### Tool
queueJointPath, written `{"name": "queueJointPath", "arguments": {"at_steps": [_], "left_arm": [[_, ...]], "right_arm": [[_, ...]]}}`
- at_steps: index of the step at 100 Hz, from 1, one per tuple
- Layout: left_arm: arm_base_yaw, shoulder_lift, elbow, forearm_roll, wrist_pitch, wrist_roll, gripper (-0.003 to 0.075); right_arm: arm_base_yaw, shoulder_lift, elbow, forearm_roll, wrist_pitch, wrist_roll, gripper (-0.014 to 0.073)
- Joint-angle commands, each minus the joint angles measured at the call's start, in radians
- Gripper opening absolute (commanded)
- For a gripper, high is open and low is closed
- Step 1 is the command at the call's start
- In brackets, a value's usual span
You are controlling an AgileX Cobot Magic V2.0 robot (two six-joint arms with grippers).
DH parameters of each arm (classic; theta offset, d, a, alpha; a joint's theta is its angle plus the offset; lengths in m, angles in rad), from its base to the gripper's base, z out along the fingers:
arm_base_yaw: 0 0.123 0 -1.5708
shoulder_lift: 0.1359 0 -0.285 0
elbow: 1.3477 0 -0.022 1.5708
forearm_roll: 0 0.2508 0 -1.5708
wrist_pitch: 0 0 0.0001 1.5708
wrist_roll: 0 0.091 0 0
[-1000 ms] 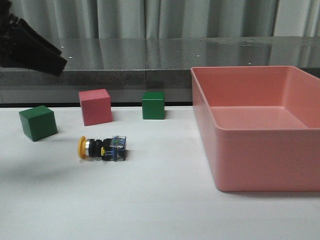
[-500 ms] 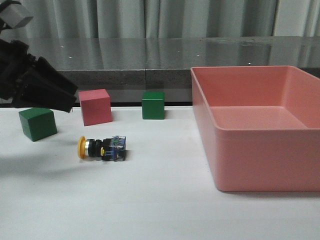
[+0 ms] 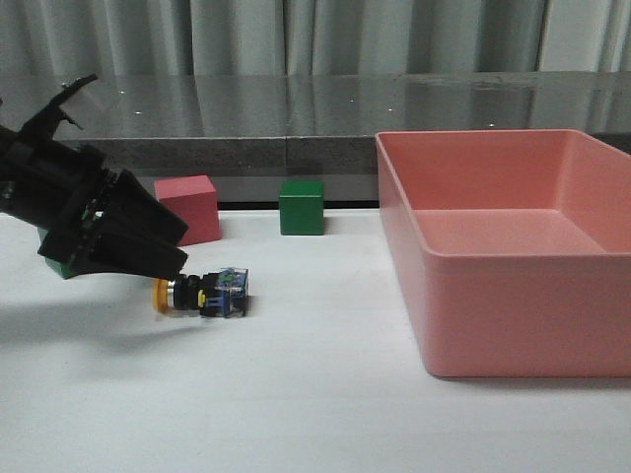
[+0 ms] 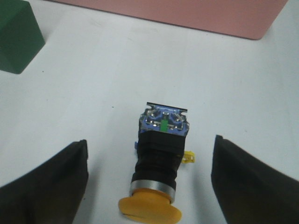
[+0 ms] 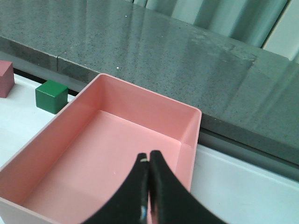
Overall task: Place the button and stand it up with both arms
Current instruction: 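Grasp the button by its yellow cap and lift it upright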
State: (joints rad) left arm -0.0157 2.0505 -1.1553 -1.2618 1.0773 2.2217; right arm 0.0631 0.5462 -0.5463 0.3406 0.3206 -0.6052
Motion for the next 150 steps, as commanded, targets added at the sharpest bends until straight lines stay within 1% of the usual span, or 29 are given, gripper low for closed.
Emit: {"name": "queueJointPath", "arguments": {"at_steps": [1, 44, 51, 55, 60, 63, 65, 70, 72, 77, 79, 82, 97, 110, 119, 129, 138, 148, 150], "left_arm": [[-0.009, -0.033, -0.024, -0.06, 0.034, 0.009, 0.0514], [-0.009, 0.07, -0.024, -0.069, 0.034, 0.013, 0.0512], [-0.009, 0.077, -0.024, -0.071, 0.034, 0.013, 0.0494], [-0.009, 0.081, -0.024, -0.071, 0.034, 0.013, 0.046], [-0.009, 0.081, -0.024, -0.06, 0.031, 0.013, 0.0394], [-0.009, 0.081, -0.024, -0.054, 0.036, 0.013, 0.0334], [-0.009, 0.081, -0.024, -0.051, 0.038, 0.013, 0.0309], [-0.009, 0.081, -0.024, -0.045, 0.05, 0.013, 0.02], [-0.009, 0.081, -0.024, -0.04, 0.055, 0.013, 0.0174], [-0.009, 0.081, -0.024, -0.029, 0.078, 0.013, 0.0067], [-0.009, 0.081, -0.024, -0.027, 0.086, 0.013, 0.0041], [-0.009, 0.079, -0.024, -0.027, 0.105, 0.013, -0.0022], [-0.009, 0.038, -0.039, -0.059, 0.203, 0.006, -0.002], [-0.011, -0.063, -0.073, -0.035, 0.159, -0.137, -0.002], [-0.021, -0.155, -0.116, 0.067, 0.072, -0.231, -0.002], [-0.067, -0.261, -0.17, 0.272, -0.047, -0.355, -0.002], [-0.148, -0.341, -0.214, 0.538, -0.115, -0.493, -0.002], [-0.256, -0.384, -0.266, 0.861, -0.122, -0.66, -0.002], [-0.28, -0.386, -0.276, 0.905, -0.12, -0.702, -0.002]], "right_arm": [[-0.006, -0.001, -0.027, 0.016, -0.076, 0.0, -0.0062], [-0.006, -0.001, -0.027, 0.016, -0.076, 0.0, -0.0062], [-0.006, -0.001, -0.027, 0.016, -0.076, 0.0, -0.0062], [-0.006, -0.001, -0.027, 0.016, -0.076, 0.0, -0.0062], [-0.006, -0.001, -0.027, 0.016, -0.076, 0.0, -0.0062], [-0.006, -0.001, -0.027, 0.016, -0.076, 0.0, -0.0062], [-0.006, -0.001, -0.027, 0.016, -0.076, 0.0, -0.0062], [-0.006, -0.001, -0.027, 0.016, -0.076, 0.0, -0.0062], [-0.006, -0.001, -0.027, 0.016, -0.076, 0.0, -0.0062], [-0.006, -0.001, -0.027, 0.016, -0.076, 0.0, -0.0062], [-0.006, -0.001, -0.027, 0.016, -0.076, 0.0, -0.0062], [-0.006, -0.001, -0.027, 0.016, -0.076, 0.0, -0.0062], [-0.006, -0.001, -0.027, 0.016, -0.076, 0.0, -0.0062], [-0.006, -0.001, -0.027, 0.016, -0.076, 0.0, -0.0062], [-0.006, -0.001, -0.027, 0.016, -0.076, 0.0, -0.0062], [-0.006, -0.001, -0.027, 0.016, -0.079, 0.0, -0.0062], [-0.006, -0.001, -0.027, 0.016, -0.079, 0.0, -0.0062], [-0.006, -0.001, -0.027, 0.016, -0.079, 0.0, -0.0062], [-0.006, -0.001, -0.027, 0.016, -0.079, 0.0, -0.0062]]}}
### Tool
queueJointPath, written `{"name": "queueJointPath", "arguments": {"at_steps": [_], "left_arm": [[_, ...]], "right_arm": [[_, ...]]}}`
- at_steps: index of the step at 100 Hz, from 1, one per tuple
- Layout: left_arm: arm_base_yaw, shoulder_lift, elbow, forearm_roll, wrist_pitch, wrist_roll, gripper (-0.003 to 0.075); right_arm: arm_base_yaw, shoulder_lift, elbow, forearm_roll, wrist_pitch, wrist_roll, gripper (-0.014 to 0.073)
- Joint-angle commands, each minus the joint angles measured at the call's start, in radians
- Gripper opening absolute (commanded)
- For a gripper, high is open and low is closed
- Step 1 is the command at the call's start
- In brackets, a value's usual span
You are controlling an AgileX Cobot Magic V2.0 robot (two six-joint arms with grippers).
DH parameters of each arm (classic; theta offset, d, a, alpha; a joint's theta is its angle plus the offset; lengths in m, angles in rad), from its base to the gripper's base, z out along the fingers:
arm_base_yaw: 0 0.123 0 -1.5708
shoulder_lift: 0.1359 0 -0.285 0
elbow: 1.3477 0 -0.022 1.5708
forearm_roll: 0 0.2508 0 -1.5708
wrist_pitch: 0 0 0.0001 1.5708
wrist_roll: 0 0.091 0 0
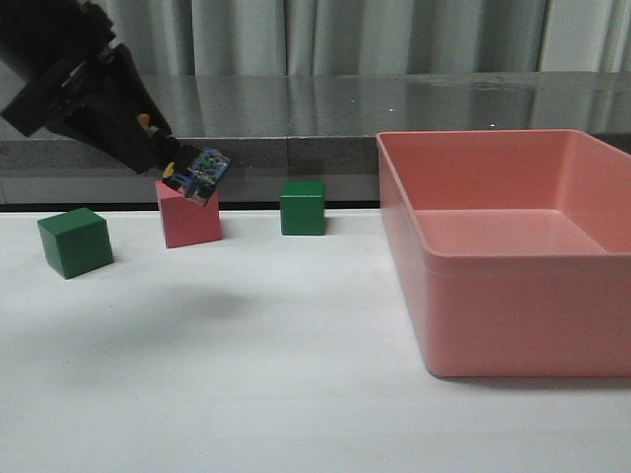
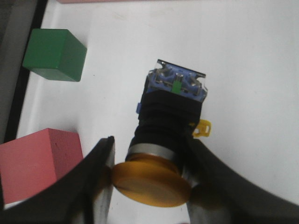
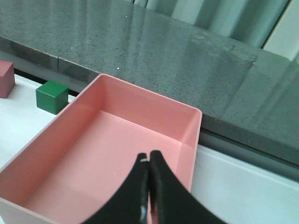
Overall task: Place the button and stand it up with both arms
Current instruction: 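Grasp the button by its yellow cap and lift it upright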
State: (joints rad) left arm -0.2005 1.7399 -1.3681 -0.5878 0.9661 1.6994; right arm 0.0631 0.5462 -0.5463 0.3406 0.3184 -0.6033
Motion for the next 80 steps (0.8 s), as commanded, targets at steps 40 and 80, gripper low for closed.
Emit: {"name": "queueJointPath", "arguments": {"at_steps": [40, 80], "left_arm": [[-0.379, 0.016, -0.092, 0.977, -0.015, -0.593, -0.0019], [-0.436, 0.144, -0.092, 1.17, 0.008, -0.747, -0.0019]], "right_arm": [[-0.006, -0.001, -0.027, 0.016, -0.076, -0.002, -0.0062], [-0.006, -0.001, -0.027, 0.016, -0.076, -0.002, -0.0062]]}}
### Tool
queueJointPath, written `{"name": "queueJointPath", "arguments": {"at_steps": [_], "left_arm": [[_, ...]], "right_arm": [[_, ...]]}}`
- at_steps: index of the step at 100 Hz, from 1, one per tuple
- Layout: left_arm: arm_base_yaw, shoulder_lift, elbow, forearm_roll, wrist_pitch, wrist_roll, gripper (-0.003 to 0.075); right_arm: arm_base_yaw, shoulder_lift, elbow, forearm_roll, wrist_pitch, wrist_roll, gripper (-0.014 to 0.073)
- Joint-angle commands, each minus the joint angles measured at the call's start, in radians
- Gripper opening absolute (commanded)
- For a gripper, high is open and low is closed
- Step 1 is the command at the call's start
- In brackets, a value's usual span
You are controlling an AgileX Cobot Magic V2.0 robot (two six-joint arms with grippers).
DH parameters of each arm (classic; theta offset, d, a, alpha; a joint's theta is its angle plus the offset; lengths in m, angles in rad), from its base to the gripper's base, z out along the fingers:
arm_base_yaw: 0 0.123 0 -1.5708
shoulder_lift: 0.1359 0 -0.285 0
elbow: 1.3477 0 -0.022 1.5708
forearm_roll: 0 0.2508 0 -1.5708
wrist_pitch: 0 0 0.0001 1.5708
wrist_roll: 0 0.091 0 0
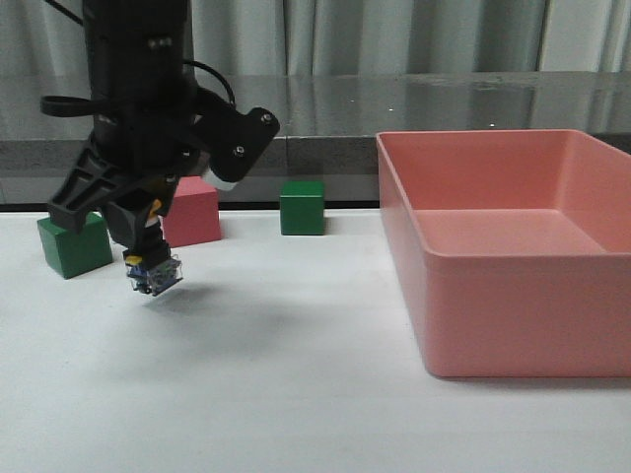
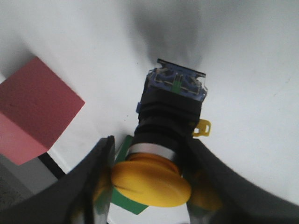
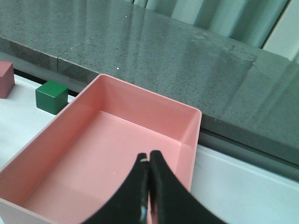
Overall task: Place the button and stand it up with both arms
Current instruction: 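Grasp the button by its yellow cap and lift it upright, then lower the button base onto the table and open the left gripper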
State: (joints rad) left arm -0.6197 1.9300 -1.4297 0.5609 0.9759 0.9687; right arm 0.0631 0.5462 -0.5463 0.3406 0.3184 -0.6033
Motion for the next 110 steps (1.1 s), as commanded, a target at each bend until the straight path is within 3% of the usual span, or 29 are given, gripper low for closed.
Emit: {"name": "queueJointPath", "arguments": {"at_steps": [1, 87, 99, 110], "left_arm": [[-0.017, -0.046, -0.031, 0.022, -0.002, -0.016, -0.0019], [-0.017, -0.019, -0.031, -0.046, -0.016, -0.016, -0.0012], [-0.017, -0.019, -0.031, -0.046, -0.014, -0.016, 0.0093], [-0.017, -0.019, -0.031, -0.046, -0.012, -0.016, 0.0299]], "right_arm": [[-0.006, -0.001, -0.027, 0.016, -0.076, -0.002, -0.0062], [-0.006, -0.001, -0.027, 0.016, -0.076, -0.002, -0.0062], [-0.006, -0.001, -0.027, 0.016, -0.076, -0.002, -0.0062], [-0.006, -0.001, -0.027, 0.016, -0.076, -0.002, -0.0062]]}}
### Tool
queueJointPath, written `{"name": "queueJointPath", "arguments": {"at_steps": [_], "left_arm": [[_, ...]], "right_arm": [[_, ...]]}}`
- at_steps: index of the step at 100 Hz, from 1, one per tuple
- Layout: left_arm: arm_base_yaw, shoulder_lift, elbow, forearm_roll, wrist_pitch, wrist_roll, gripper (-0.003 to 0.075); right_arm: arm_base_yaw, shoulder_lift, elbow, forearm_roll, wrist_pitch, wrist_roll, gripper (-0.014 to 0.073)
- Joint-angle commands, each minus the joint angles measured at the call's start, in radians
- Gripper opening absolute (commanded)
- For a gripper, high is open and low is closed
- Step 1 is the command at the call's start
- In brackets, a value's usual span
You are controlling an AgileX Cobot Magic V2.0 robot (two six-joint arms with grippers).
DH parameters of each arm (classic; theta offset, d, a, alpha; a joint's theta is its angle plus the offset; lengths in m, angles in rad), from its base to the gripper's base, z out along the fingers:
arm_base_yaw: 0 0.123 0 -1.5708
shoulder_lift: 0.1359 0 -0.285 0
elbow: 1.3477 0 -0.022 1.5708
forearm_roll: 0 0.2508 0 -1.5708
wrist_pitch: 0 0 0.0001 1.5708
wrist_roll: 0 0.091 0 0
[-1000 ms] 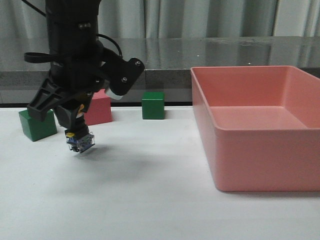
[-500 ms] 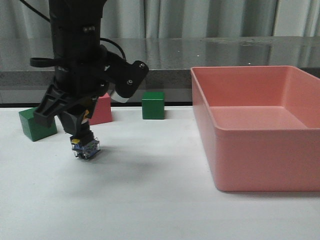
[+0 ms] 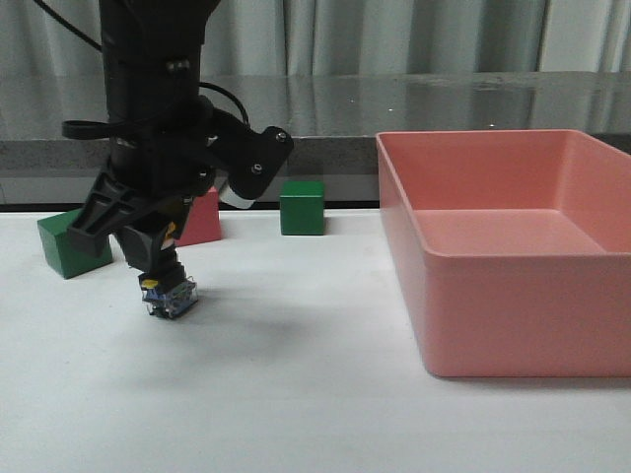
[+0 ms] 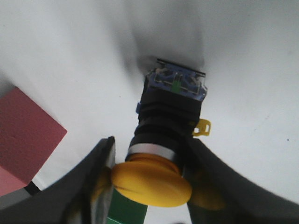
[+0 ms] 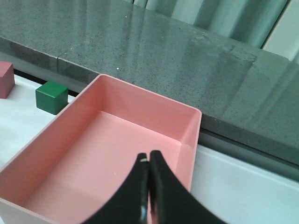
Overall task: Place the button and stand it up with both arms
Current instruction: 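Lower the button base onto the table and open the left gripper, then raise the left gripper away from the standing button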
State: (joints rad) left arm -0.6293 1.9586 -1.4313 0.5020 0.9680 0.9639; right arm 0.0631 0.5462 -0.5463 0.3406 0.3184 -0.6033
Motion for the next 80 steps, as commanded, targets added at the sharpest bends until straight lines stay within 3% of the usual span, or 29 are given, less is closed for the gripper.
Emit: {"name": "queueJointPath", "arguments": {"at_steps": [1, 8, 15, 45, 52, 59, 74, 80], "left_arm": [[-0.007, -0.048, -0.029, 0.013, -0.004, -0.012, 0.0328], [-0.007, -0.048, -0.029, 0.013, 0.0, -0.012, 0.0461], [-0.007, -0.05, -0.029, 0.024, 0.023, -0.012, 0.0536], [0.001, -0.131, -0.029, 0.041, 0.126, -0.013, 0.054], [0.019, -0.167, -0.029, 0.05, 0.162, -0.071, 0.0482], [0.044, -0.203, -0.029, 0.074, 0.181, -0.229, 0.0353], [0.131, -0.28, -0.029, 0.096, 0.23, -0.483, -0.0024], [0.178, -0.313, -0.029, 0.042, 0.25, -0.517, -0.002]], "right_arm": [[-0.006, -0.001, -0.027, 0.016, -0.076, -0.002, -0.0062], [-0.006, -0.001, -0.027, 0.016, -0.076, -0.002, -0.0062], [-0.006, -0.001, -0.027, 0.016, -0.077, -0.002, -0.0062], [-0.006, -0.001, -0.027, 0.016, -0.078, -0.002, -0.0062], [-0.006, -0.001, -0.027, 0.016, -0.078, -0.002, -0.0062], [-0.006, -0.001, -0.027, 0.016, -0.079, -0.002, -0.0062], [-0.006, -0.001, -0.027, 0.016, -0.079, -0.002, -0.0062], [-0.006, -0.001, -0.027, 0.016, -0.079, -0.002, -0.0062]]}}
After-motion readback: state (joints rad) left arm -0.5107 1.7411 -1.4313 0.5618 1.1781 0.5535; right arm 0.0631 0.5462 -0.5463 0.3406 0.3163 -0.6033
